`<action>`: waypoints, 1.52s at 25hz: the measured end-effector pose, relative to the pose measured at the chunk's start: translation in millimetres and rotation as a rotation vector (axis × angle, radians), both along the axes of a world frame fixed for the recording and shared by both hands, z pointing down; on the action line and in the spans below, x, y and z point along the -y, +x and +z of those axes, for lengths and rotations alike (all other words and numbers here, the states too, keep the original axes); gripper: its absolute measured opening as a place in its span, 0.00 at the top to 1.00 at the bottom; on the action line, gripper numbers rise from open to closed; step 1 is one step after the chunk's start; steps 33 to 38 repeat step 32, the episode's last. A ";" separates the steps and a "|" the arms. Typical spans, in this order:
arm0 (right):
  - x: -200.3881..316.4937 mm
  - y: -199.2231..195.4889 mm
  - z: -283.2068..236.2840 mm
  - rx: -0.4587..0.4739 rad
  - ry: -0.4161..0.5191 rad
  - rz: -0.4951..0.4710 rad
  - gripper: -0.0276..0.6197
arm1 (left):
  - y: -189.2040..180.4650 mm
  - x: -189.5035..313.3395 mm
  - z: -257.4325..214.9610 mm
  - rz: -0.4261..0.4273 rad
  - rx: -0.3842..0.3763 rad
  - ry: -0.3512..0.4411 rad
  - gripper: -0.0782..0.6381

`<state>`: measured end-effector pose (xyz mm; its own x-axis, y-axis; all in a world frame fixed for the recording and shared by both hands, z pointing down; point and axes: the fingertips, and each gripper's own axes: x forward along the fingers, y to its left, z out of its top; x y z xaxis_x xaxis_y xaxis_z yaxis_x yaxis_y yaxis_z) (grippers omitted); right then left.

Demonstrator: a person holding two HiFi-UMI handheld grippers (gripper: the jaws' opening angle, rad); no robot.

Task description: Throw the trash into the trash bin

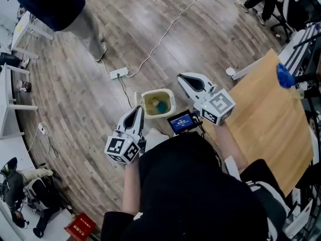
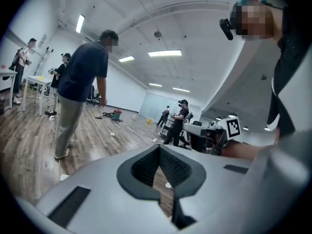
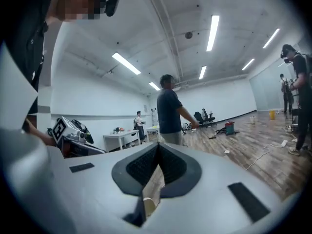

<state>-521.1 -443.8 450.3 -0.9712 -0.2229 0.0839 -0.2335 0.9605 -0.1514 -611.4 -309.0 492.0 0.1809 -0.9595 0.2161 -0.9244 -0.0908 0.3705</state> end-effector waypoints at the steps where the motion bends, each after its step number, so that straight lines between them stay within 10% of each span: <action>1: -2.5 5.6 -5.2 0.019 -0.007 0.005 0.96 | 1.0 -0.1 -5.2 0.002 -0.004 0.011 0.89; 7: -20.4 5.1 -26.7 0.085 0.041 -0.025 0.96 | 4.6 10.6 -31.6 0.025 0.036 0.075 0.89; 15: -35.6 9.0 -30.0 0.052 0.095 -0.098 0.96 | 10.5 4.0 -56.9 0.093 0.275 0.091 0.89; 38: -19.8 -4.4 -13.4 -0.002 0.126 -0.147 0.96 | 18.2 22.3 -42.6 0.105 0.283 0.069 0.89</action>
